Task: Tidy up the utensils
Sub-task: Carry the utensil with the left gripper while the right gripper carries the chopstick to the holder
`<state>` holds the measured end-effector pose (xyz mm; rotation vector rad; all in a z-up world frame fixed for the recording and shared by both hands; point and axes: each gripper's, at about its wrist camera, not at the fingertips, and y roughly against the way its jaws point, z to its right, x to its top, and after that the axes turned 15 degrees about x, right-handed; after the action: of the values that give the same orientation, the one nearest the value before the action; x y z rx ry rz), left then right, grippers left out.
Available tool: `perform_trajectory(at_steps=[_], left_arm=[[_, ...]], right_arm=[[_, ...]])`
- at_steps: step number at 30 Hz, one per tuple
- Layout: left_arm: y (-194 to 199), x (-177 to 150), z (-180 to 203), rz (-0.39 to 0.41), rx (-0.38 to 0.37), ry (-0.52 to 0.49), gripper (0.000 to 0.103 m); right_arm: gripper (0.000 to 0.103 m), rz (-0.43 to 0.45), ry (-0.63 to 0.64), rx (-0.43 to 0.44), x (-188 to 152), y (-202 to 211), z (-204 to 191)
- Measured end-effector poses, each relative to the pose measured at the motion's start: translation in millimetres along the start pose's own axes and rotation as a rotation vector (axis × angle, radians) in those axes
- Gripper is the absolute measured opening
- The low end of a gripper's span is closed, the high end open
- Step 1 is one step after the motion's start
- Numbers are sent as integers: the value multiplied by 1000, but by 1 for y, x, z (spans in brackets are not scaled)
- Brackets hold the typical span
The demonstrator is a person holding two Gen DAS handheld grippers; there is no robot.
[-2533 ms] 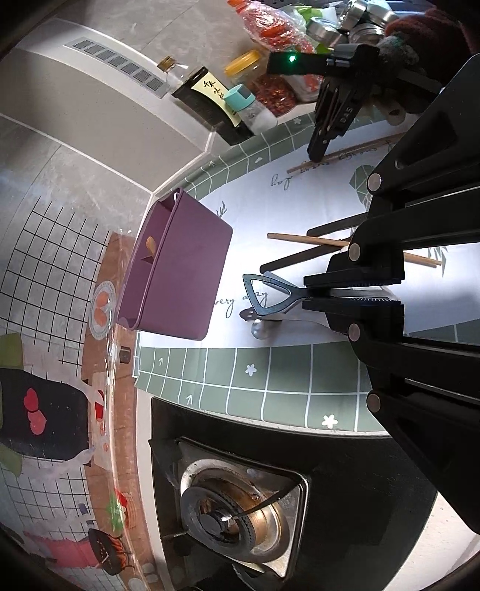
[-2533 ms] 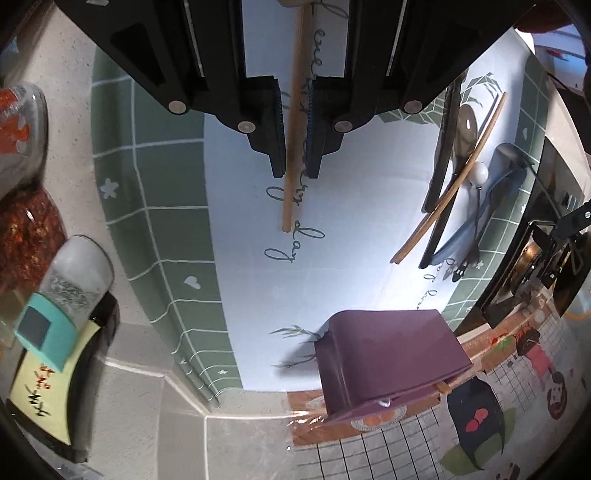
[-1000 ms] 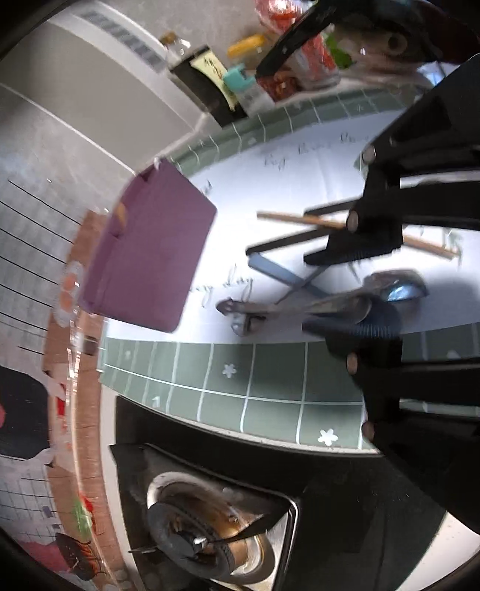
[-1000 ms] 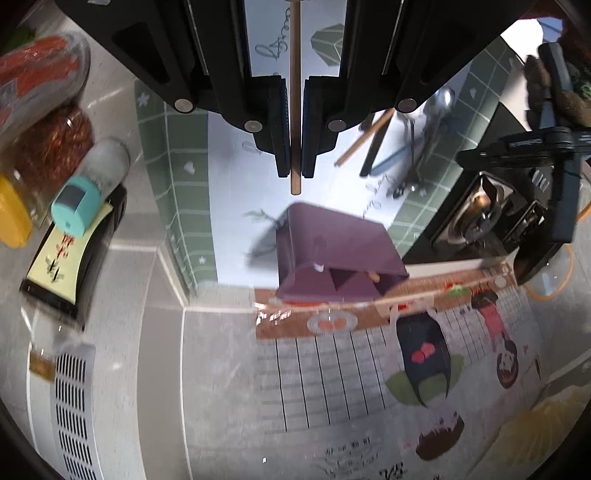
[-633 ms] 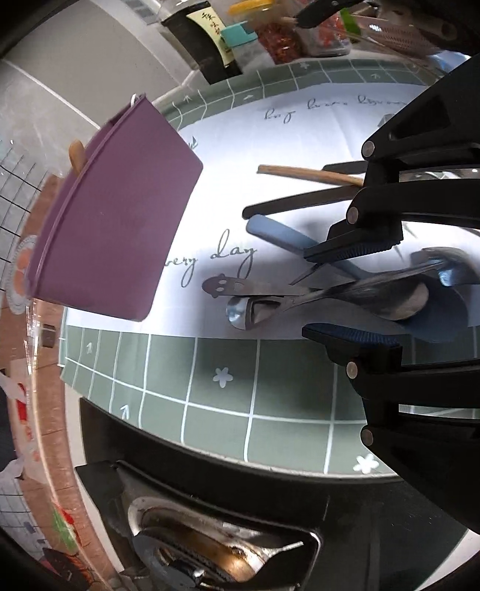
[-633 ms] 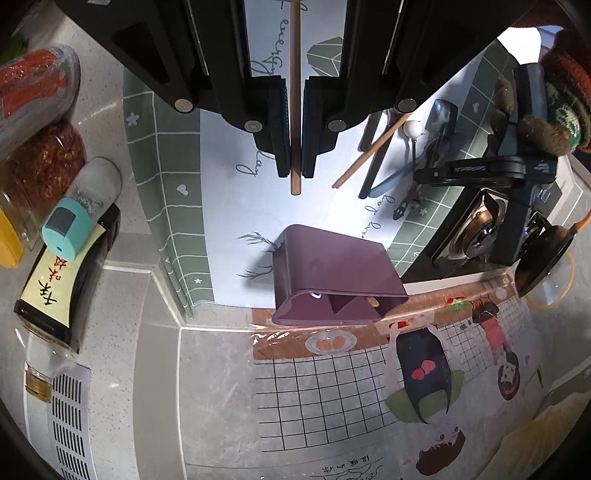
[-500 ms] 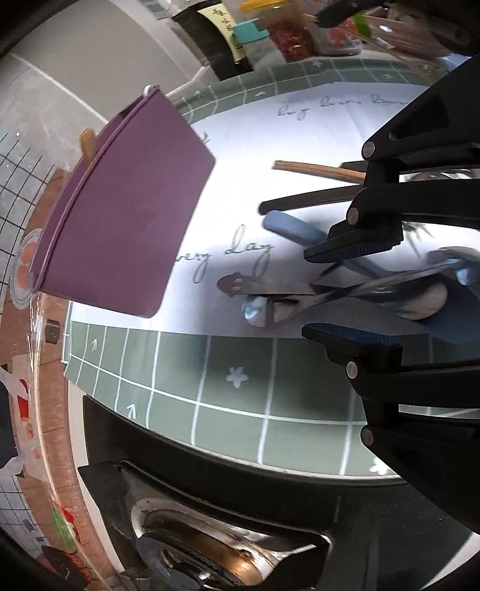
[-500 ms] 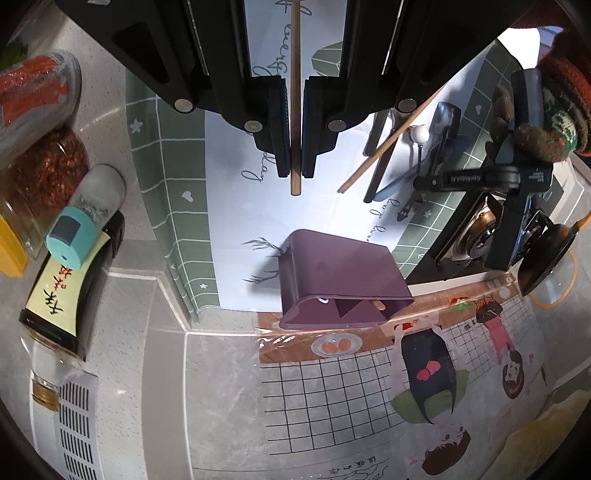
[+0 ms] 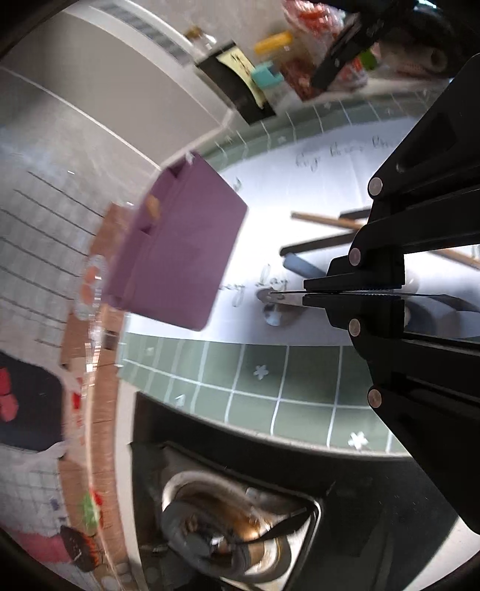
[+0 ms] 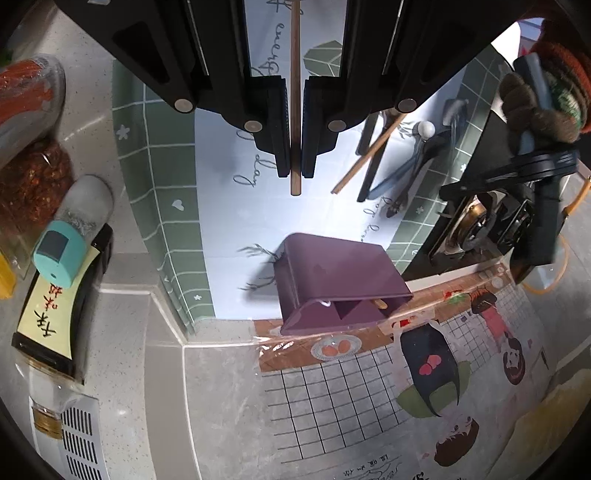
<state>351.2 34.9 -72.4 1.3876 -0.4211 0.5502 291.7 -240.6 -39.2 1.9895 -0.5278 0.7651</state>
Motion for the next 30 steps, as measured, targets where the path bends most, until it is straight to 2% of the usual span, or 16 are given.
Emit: perform_trajectory(at_steps=[10, 18, 20, 21, 25, 27, 30], left_arm=[[55, 11, -10, 121, -40, 40, 1], [78, 31, -2, 165, -83, 25, 1], [95, 50, 7, 208, -110, -1, 0], [110, 66, 12, 253, -123, -19, 0], [167, 127, 32, 424, -161, -87, 1], [180, 150, 38, 476, -166, -93, 1], [176, 179, 49, 509, -152, -119, 0]], right_arm=[[6, 54, 46, 23, 23, 3, -16], [6, 100, 82, 25, 46, 11, -32], [6, 165, 118, 35, 71, 28, -45], [6, 199, 140, 29, 83, 36, -51], [6, 417, 237, 18, 155, 90, -86], [6, 513, 281, -8, 186, 105, -100], [6, 575, 298, -23, 213, 103, -106]])
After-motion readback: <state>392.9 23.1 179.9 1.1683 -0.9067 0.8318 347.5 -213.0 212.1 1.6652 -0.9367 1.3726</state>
